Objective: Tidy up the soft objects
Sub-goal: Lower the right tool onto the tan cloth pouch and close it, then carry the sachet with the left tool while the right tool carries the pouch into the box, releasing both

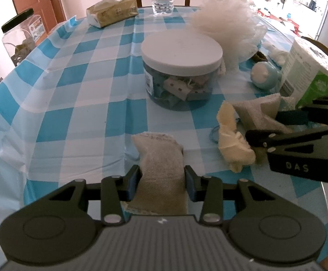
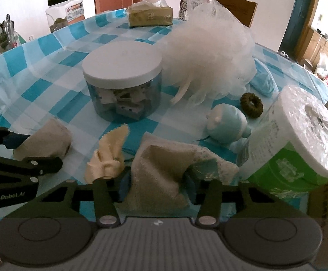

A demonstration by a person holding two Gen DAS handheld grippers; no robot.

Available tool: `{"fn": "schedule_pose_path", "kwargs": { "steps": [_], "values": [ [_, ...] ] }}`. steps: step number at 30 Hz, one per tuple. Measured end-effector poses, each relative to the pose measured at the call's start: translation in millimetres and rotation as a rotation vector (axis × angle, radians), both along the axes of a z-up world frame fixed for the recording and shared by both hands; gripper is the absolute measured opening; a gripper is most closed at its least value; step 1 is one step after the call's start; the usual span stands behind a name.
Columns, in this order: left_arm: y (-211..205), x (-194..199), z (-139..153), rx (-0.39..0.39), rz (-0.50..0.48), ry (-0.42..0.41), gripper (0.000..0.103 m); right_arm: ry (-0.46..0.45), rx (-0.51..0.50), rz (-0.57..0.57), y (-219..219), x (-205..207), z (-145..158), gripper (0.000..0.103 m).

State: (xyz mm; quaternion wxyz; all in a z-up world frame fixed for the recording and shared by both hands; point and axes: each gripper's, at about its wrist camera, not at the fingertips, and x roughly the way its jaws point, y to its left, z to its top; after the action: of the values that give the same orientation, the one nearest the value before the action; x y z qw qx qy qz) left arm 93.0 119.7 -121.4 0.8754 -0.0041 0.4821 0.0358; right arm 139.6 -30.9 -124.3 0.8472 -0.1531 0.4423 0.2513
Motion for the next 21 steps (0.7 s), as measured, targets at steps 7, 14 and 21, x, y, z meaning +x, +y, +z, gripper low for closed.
{"fn": "schedule_pose_path", "kwargs": {
  "steps": [7, 14, 21],
  "values": [
    [2.4, 3.0, 3.8, -0.020, -0.026, 0.013, 0.033, 0.008, 0.010, 0.007, -3.7, -0.7, 5.4, 0.039],
    [4.2, 5.3, 17.4, -0.032, -0.084, 0.026, 0.032, 0.003, 0.012, 0.028, -7.3, -2.1, 20.0, 0.038],
    [7.4, 4.9, 36.9, -0.035, -0.148, 0.035, 0.031, 0.015, 0.021, 0.050, -16.0, -10.1, 43.6, 0.038]
  ]
}}
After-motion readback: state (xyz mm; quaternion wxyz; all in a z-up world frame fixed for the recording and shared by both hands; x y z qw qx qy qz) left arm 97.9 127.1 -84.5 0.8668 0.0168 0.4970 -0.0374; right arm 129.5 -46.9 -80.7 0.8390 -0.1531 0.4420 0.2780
